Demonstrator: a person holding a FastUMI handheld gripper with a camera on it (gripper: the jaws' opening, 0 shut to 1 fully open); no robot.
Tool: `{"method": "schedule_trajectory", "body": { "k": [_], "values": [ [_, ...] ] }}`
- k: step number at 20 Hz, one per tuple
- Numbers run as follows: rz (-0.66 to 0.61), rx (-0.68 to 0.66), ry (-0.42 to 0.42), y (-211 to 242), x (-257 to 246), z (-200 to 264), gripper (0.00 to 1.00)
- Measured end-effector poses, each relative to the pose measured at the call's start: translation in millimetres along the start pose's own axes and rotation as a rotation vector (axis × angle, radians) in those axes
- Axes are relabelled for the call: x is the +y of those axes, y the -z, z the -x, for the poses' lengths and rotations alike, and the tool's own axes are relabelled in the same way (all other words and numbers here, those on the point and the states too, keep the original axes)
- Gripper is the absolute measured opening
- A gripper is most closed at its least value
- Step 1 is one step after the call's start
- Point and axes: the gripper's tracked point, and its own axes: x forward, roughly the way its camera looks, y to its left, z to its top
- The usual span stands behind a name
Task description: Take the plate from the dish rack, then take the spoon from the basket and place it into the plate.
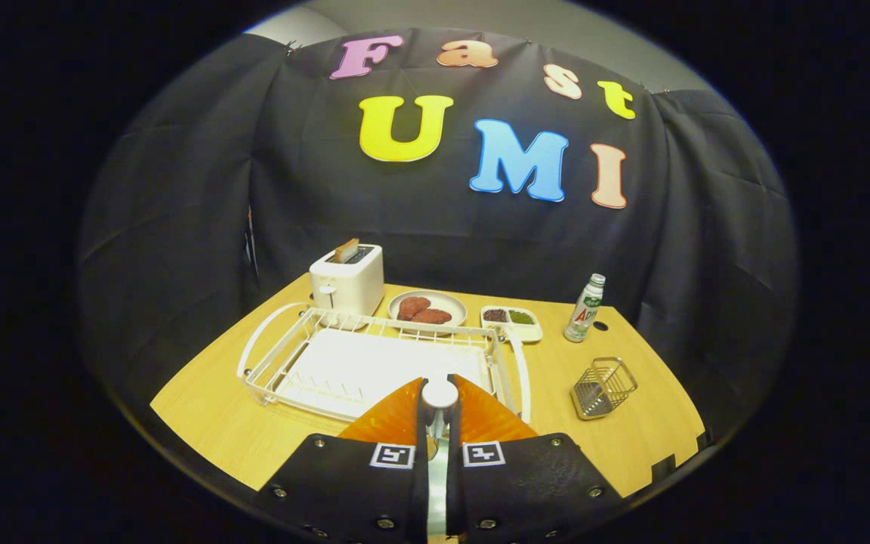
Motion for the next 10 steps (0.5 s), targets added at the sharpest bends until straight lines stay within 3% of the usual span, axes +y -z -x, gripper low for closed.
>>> {"method": "schedule_trajectory", "body": {
  "k": [6,10],
  "values": [
    [0.005,0.084,-0.052,40.3,29.2,-16.9,0.09],
    [-0.061,0.115,-0.083,49.9,37.2,-22.8,0.1]
  ]
}}
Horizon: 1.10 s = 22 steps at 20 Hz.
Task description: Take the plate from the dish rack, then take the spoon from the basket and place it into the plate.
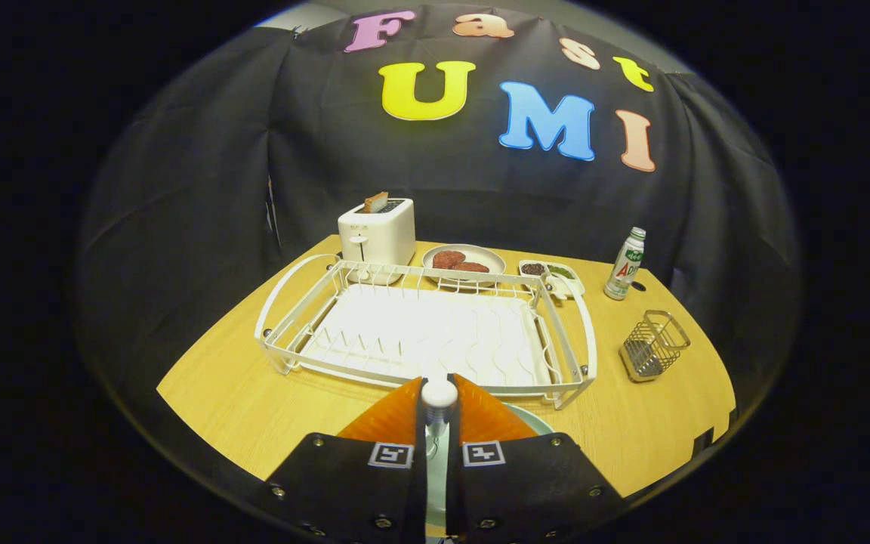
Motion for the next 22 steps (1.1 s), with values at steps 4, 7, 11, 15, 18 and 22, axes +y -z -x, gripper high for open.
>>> {"method": "schedule_trajectory", "body": {
  "k": [4,7,11,15,18,22],
  "values": [
    [-0.036,0.016,0.004,6.3,-4.4,-1.6,0.12],
    [-0.042,0.026,0.006,8.4,-7.1,-1.9,0.15],
    [-0.062,0.028,0.035,7.9,-18.3,0.1,0.25],
    [-0.092,0.054,0.082,14.7,-36.1,2.1,0.41],
    [-0.102,0.068,0.129,18.4,-52.5,3.6,0.41],
    [-0.121,0.071,0.168,17.3,-69.2,3.6,0.41]
  ]
}}
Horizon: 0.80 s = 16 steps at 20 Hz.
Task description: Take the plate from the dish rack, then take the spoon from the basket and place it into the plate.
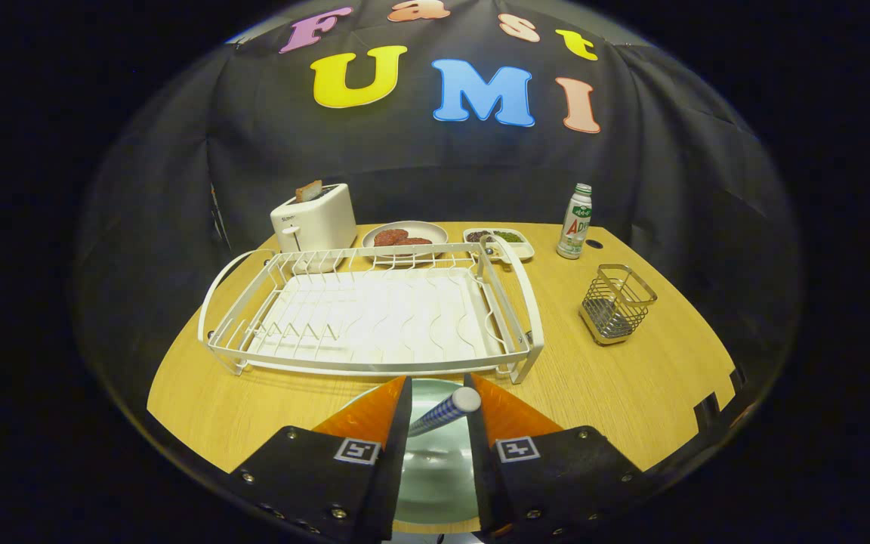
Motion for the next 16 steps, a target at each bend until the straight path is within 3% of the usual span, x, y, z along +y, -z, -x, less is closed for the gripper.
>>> {"method": "schedule_trajectory", "body": {
  "k": [2,4,5,11,16],
  "values": [
    [-0.016,-0.005,0.011,-5.1,-7.4,-1.5,0.43],
    [-0.019,-0.003,0.057,-8.5,-19.9,-1.6,0.62],
    [-0.027,-0.007,0.063,-11.1,-23.1,-3.6,0.67],
    [-0.056,-0.027,0.089,-29.9,-37.8,-2.8,0.66],
    [-0.043,-0.144,0.108,-86.7,-54.4,15.0,0.66]
  ]
}}
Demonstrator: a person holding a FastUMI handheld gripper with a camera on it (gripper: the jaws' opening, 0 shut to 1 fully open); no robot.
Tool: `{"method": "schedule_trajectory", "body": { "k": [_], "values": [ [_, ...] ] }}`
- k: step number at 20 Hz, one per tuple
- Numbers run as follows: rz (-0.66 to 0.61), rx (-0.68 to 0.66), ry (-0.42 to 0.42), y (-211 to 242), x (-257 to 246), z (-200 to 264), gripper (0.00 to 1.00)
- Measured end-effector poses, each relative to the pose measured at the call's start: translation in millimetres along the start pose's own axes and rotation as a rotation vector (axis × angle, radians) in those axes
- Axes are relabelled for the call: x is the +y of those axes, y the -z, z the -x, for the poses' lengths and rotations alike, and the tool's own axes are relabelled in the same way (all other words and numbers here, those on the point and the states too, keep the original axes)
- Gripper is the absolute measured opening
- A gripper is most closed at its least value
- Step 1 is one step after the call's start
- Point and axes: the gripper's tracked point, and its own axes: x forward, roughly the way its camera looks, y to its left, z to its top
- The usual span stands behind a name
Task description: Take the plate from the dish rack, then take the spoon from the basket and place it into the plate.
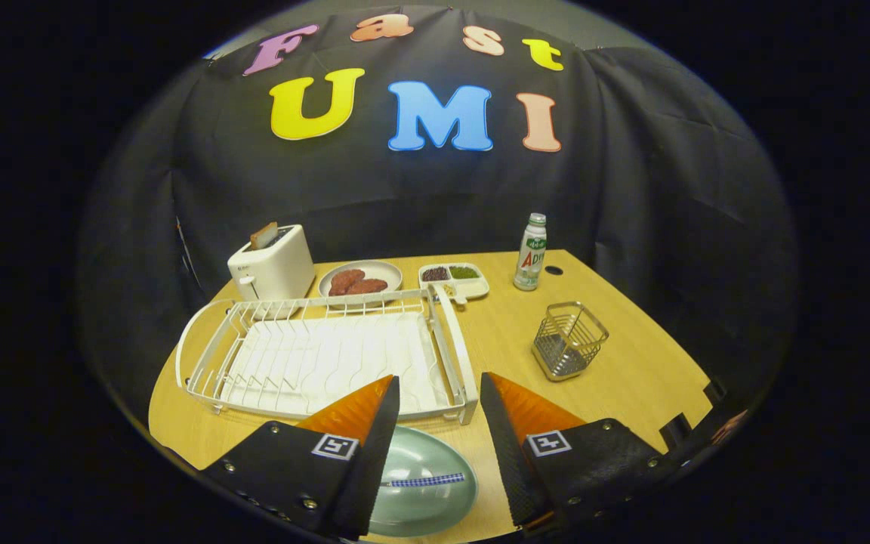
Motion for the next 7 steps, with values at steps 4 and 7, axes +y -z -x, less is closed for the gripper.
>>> {"method": "schedule_trajectory", "body": {
  "k": [4,7],
  "values": [
    [-0.005,-0.152,-0.003,-71.6,-14.9,15.0,0.67],
    [-0.007,-0.263,-0.011,-123.6,-26.9,27.0,0.66]
  ]
}}
